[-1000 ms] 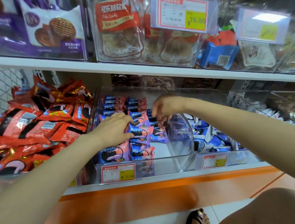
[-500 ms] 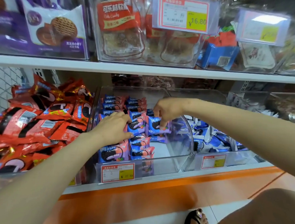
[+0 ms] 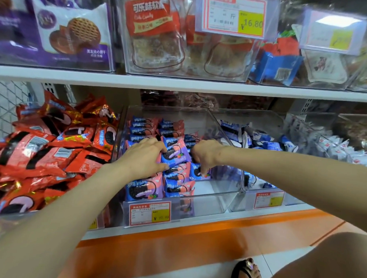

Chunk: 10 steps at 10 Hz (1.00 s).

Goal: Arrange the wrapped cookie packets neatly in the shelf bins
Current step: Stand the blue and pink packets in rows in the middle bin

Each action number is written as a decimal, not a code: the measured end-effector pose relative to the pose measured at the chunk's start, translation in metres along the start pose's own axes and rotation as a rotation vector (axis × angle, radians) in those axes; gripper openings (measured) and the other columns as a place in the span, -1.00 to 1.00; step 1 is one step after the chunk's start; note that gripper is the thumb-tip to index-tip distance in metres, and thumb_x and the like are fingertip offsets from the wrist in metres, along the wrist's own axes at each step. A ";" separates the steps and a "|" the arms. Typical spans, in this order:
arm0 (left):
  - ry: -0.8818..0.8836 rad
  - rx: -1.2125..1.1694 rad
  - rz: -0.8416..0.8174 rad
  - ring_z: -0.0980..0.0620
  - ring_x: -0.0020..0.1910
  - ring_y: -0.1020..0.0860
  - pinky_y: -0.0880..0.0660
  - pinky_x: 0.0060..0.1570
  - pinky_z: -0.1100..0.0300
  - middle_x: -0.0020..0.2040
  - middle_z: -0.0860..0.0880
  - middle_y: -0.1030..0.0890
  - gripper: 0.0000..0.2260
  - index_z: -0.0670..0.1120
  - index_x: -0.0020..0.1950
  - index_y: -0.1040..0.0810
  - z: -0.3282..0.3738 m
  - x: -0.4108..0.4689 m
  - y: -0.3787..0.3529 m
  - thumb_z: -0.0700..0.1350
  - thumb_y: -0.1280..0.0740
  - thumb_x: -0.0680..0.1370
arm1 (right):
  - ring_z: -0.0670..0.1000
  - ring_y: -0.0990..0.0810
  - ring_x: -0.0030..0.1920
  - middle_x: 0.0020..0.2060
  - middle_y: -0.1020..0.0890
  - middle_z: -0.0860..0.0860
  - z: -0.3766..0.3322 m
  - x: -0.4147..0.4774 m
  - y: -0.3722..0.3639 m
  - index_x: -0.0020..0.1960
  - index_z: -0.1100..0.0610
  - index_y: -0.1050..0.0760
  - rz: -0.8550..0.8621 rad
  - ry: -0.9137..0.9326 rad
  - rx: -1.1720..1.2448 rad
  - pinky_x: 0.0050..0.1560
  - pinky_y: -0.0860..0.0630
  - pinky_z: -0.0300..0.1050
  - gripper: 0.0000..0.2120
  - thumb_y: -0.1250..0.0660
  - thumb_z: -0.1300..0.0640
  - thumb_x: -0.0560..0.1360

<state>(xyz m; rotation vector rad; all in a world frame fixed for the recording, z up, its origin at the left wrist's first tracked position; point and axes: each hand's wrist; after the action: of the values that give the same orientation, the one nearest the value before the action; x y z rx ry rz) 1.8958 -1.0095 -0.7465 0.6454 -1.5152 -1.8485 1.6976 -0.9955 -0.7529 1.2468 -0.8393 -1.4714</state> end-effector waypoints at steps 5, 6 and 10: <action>0.021 0.000 0.000 -0.03 0.35 -0.29 -0.26 0.28 0.12 0.35 -0.06 -0.33 -0.48 -0.08 0.40 -0.30 0.001 0.000 -0.001 0.10 -0.32 0.52 | 0.10 -0.54 0.09 0.06 -0.60 0.06 0.001 -0.010 0.018 0.13 0.15 -0.51 0.062 -0.009 -0.111 -0.01 -0.44 -0.11 -0.55 -0.48 -0.06 0.36; 0.024 -0.001 0.002 -0.03 0.36 -0.29 -0.26 0.28 0.13 0.35 -0.06 -0.33 -0.47 -0.08 0.41 -0.29 0.000 0.001 -0.001 0.09 -0.33 0.51 | 0.09 -0.54 0.10 0.10 -0.59 0.04 -0.001 -0.014 0.034 0.15 0.10 -0.49 0.356 0.040 0.145 -0.09 -0.37 -0.18 -0.71 -0.39 0.07 0.45; 0.025 -0.070 0.067 -0.03 0.30 -0.36 -0.31 0.16 0.14 0.35 -0.06 -0.29 -0.43 -0.09 0.43 -0.21 0.002 -0.002 0.002 0.04 -0.35 0.51 | 0.07 -0.55 -0.02 -0.06 -0.55 0.02 -0.009 -0.017 0.053 0.18 0.11 -0.48 0.288 0.087 0.013 -0.17 -0.39 -0.17 -0.62 -0.41 -0.02 0.43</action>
<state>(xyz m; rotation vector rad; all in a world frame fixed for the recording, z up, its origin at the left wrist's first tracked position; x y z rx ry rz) 1.8963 -1.0072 -0.7439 0.5762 -1.4326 -1.8274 1.7190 -0.9927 -0.7010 1.1383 -0.9282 -1.1752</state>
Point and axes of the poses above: each hand's wrist, its own x-axis towards the middle knuckle, its own y-axis out of the back of the hand, z = x × y
